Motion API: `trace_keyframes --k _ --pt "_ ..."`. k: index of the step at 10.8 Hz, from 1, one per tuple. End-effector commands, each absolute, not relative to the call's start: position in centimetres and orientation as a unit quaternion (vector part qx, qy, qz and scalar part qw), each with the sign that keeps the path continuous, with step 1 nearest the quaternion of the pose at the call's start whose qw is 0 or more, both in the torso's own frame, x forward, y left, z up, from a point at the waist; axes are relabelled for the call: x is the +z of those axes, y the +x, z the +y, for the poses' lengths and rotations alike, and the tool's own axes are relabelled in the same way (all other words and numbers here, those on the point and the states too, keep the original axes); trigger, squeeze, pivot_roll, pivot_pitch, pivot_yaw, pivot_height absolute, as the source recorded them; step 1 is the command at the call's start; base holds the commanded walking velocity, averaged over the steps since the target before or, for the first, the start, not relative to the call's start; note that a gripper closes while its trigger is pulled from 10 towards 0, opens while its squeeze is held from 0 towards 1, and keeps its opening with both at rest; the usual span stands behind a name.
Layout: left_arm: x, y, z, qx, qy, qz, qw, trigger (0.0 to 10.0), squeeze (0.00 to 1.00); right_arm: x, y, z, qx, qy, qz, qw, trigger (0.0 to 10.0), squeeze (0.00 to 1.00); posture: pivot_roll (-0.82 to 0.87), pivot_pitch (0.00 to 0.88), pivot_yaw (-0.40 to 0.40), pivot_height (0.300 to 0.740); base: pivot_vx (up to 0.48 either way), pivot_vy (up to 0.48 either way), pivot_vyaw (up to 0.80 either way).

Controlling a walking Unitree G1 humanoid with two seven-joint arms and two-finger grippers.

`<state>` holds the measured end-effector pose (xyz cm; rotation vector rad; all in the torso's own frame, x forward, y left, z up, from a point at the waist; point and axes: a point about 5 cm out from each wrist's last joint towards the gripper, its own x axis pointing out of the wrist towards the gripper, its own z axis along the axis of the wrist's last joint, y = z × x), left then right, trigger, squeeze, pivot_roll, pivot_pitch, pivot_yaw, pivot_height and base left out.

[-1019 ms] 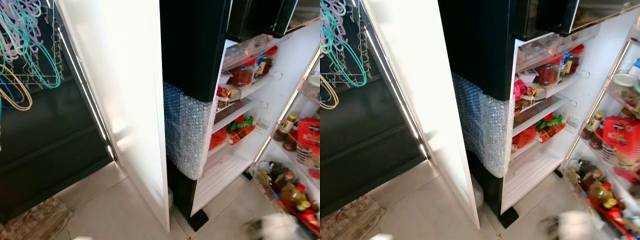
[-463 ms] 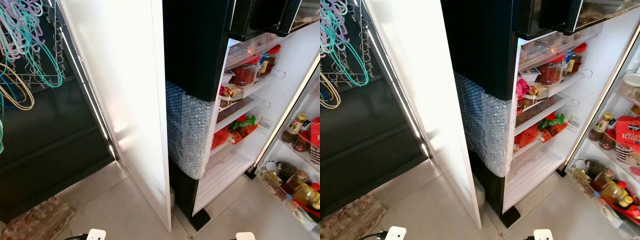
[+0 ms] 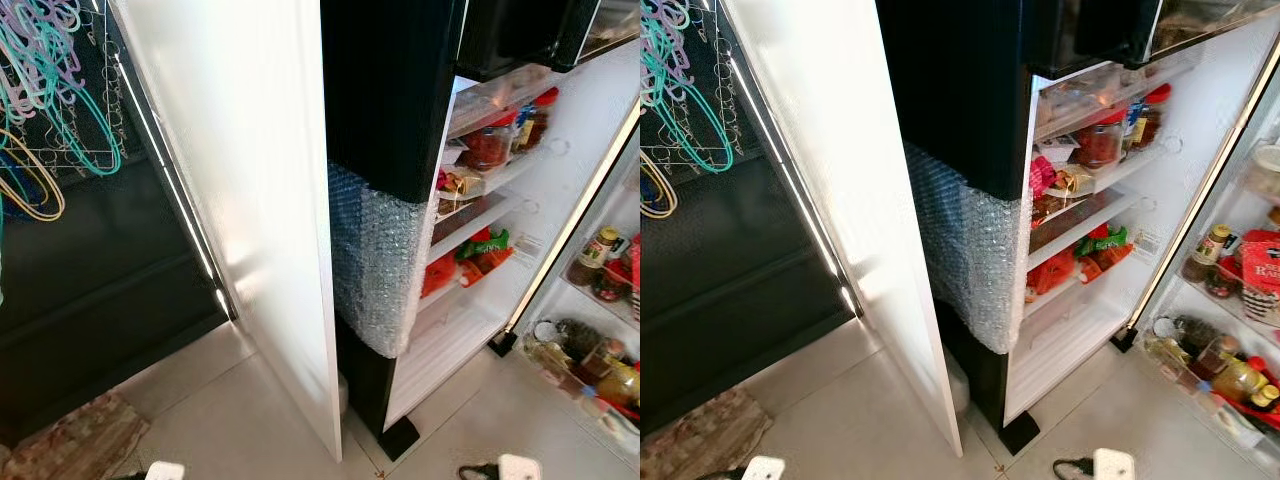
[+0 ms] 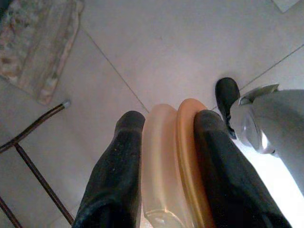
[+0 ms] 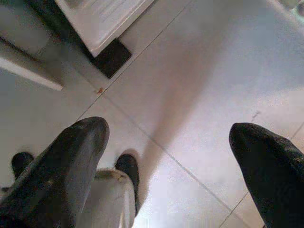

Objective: Restocking fridge

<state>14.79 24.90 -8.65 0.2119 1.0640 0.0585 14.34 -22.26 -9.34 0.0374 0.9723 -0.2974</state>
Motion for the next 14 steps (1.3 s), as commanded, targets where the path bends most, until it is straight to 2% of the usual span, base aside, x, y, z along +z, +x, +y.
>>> trace_keyframes --k 1,5,9,11,14 --pt "-8.6 14.1 25.7 0.035 0.101 0.512 0.853 10.0 0.00 -9.7 13.8 -21.9 -0.136 0.024 0.479 0.867 10.0 0.00 -0.06 0.000 0.070 0.740 0.000 -0.259 0.00" --pt "-8.7 13.6 26.1 0.033 0.108 0.517 0.848 10.0 0.00 -9.8 13.6 -21.8 -0.134 0.015 0.488 0.862 10.0 0.00 -0.07 0.000 0.073 0.740 0.000 -0.311 0.00" --pt "-9.2 14.0 24.0 0.024 0.099 0.513 0.853 10.0 0.00 -9.7 14.2 -21.2 -0.105 -0.009 0.488 0.866 10.0 0.00 -0.06 0.000 0.058 0.740 0.000 -0.324 0.00" --pt "-9.2 14.1 23.7 0.026 0.094 0.512 0.854 10.0 0.00 -9.6 13.8 -22.0 -0.091 -0.028 0.486 0.869 10.0 0.00 -0.07 0.000 0.052 0.740 0.000 -0.322 0.00" --pt "-9.3 14.1 23.4 0.029 0.088 0.512 0.854 10.0 0.00 -9.5 13.9 -22.4 -0.091 -0.034 0.480 0.872 10.0 0.00 -0.07 0.000 0.049 0.740 0.000 -0.322 0.54"
